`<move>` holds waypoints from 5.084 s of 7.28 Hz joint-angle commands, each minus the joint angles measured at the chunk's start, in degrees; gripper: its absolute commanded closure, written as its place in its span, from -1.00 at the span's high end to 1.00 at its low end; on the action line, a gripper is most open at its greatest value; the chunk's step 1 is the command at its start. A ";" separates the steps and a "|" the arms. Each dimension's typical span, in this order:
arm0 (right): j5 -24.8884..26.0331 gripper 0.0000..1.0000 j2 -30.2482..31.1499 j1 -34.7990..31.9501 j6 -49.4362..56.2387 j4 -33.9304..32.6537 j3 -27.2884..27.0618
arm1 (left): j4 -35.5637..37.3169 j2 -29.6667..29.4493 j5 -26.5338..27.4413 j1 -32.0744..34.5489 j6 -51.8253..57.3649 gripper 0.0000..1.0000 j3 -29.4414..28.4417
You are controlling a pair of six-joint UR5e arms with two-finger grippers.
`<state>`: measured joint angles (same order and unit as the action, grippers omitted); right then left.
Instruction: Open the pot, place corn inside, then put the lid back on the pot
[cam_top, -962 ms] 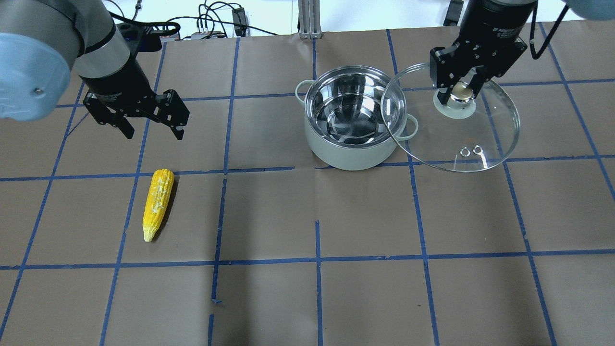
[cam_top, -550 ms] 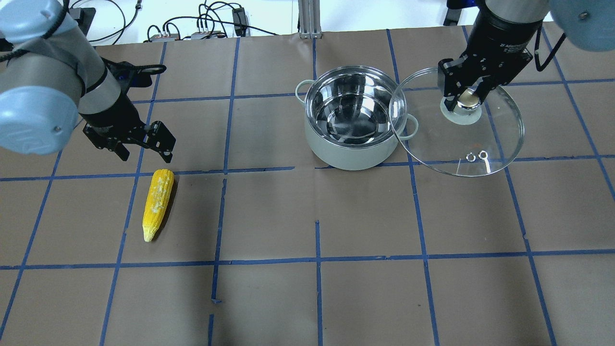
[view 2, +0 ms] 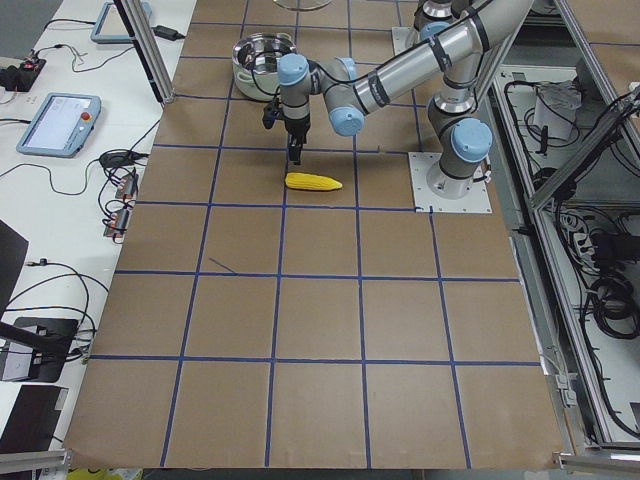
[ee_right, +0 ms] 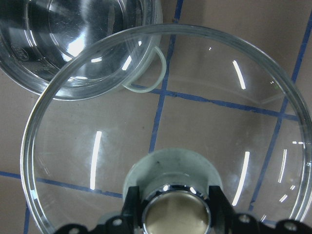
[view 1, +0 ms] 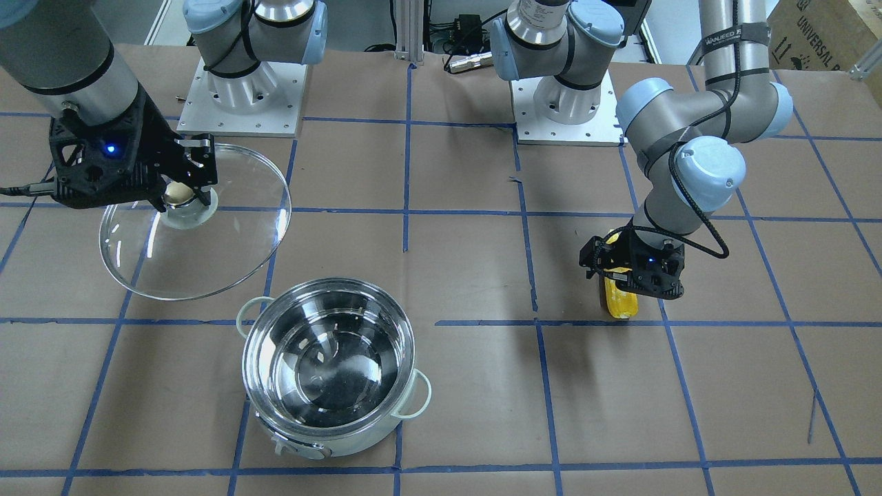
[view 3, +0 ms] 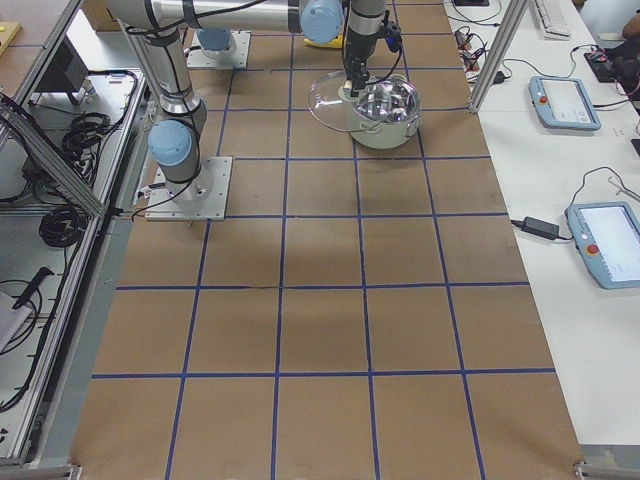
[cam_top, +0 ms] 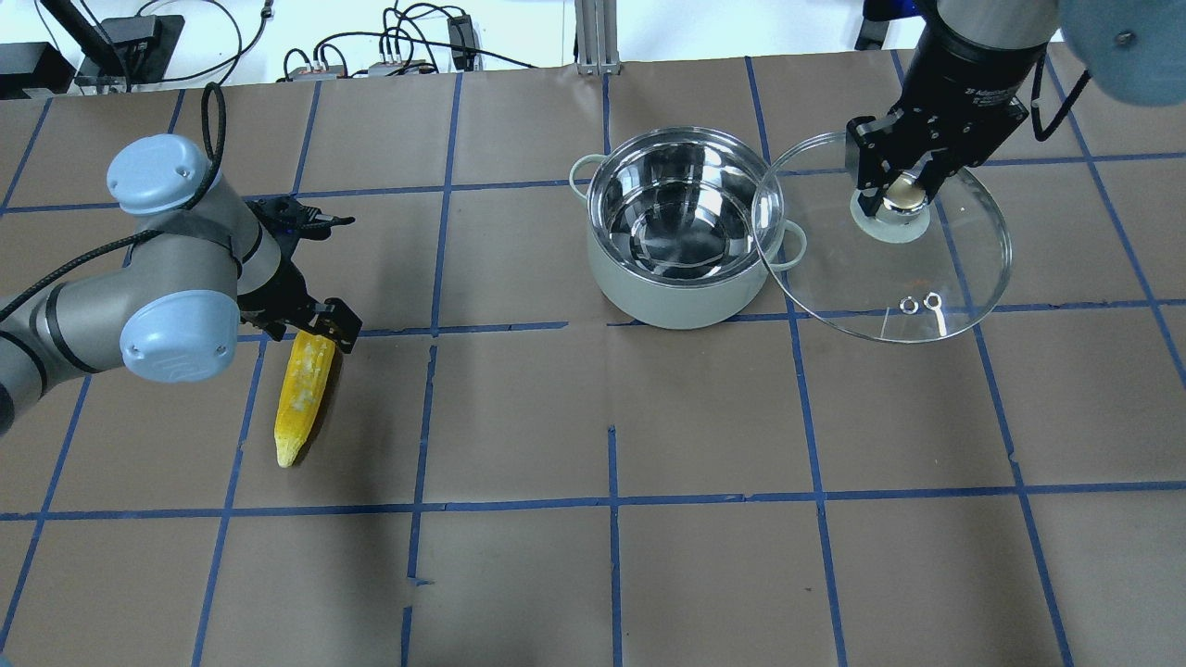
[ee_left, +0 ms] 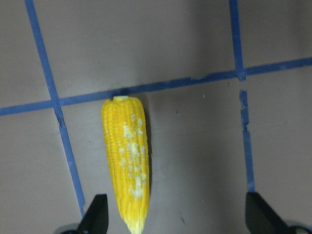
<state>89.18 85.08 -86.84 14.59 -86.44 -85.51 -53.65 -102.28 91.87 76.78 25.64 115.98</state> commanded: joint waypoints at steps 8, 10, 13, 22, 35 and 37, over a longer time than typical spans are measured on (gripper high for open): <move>-0.32 -0.20 -0.08 0.18 1.14 -0.40 -1.06 | 0.93 -2.06 -0.64 -3.93 -1.97 -0.49 0.66; -0.23 -0.20 -0.09 0.27 1.75 -0.66 -1.06 | -1.53 0.59 -0.73 2.37 -9.35 -0.49 -1.27; -0.15 -0.20 0.00 0.44 2.46 -0.84 -0.97 | -14.85 -0.62 -1.51 11.78 -23.23 -0.49 -16.77; 2.67 -0.39 1.06 10.11 4.66 2.15 -1.85 | -21.15 -25.32 -8.28 33.95 -45.86 -0.49 -53.83; 1.79 -0.38 -6.02 -5.75 -5.95 -0.83 3.83 | -30.55 -9.21 -0.81 23.80 -29.81 1.00 -41.76; 1.35 -0.37 -16.64 -12.45 -6.07 -0.84 13.83 | -30.64 2.12 -0.99 16.33 -23.64 1.00 -32.18</move>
<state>90.72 74.73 -95.11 9.06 -87.18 -77.66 -84.15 -106.93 90.87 97.38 -1.37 78.08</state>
